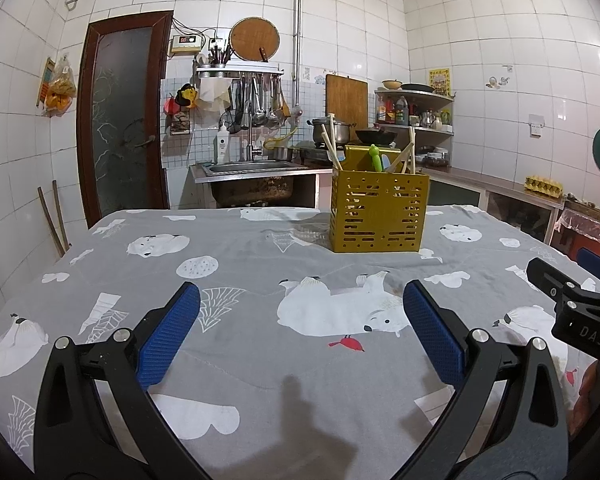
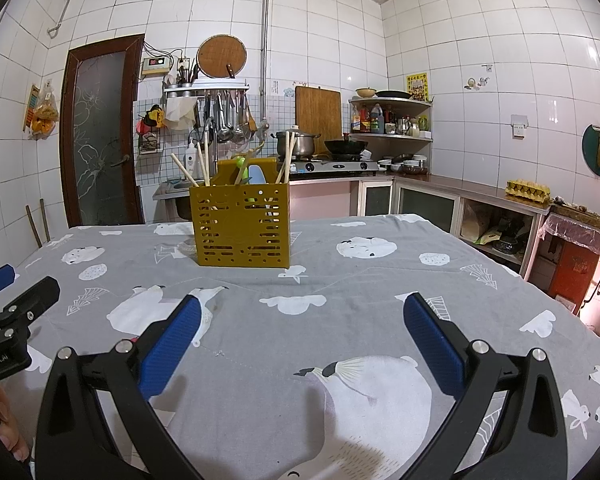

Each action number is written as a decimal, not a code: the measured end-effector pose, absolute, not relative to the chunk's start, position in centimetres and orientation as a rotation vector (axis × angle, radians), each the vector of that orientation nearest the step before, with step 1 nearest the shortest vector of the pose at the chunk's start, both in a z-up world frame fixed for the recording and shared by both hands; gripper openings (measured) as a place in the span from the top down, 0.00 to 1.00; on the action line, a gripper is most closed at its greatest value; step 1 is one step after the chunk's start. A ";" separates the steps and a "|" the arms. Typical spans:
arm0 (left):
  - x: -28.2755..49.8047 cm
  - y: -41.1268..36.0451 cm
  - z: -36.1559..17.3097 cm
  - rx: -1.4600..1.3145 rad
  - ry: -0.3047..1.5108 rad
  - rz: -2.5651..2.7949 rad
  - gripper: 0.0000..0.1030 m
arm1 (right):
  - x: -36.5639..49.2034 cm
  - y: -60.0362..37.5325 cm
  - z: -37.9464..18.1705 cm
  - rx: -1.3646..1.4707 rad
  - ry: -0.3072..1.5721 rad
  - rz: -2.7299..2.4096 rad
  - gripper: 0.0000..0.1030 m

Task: Organize utensils

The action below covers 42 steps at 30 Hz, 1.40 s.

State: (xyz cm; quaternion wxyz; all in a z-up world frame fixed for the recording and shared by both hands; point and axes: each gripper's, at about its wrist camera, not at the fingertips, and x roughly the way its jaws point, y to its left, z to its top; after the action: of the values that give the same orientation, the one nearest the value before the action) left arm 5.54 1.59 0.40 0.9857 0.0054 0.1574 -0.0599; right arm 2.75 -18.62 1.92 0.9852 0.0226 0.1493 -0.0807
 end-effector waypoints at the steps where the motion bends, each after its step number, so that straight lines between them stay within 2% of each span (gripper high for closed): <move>1: 5.6 1.6 0.4 0.011 0.316 -0.120 0.05 | 2.8 -18.6 1.9 0.046 0.301 -0.162 0.04; 42: 5.7 1.5 0.1 0.012 0.322 -0.113 0.05 | 2.8 -18.3 1.7 0.035 0.304 -0.164 0.04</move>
State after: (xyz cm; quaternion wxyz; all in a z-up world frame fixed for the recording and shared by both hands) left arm 5.71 1.55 0.06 0.9855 0.0061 0.1600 -0.0563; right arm 2.78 -18.27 1.73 0.9850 0.0173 0.1512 -0.0816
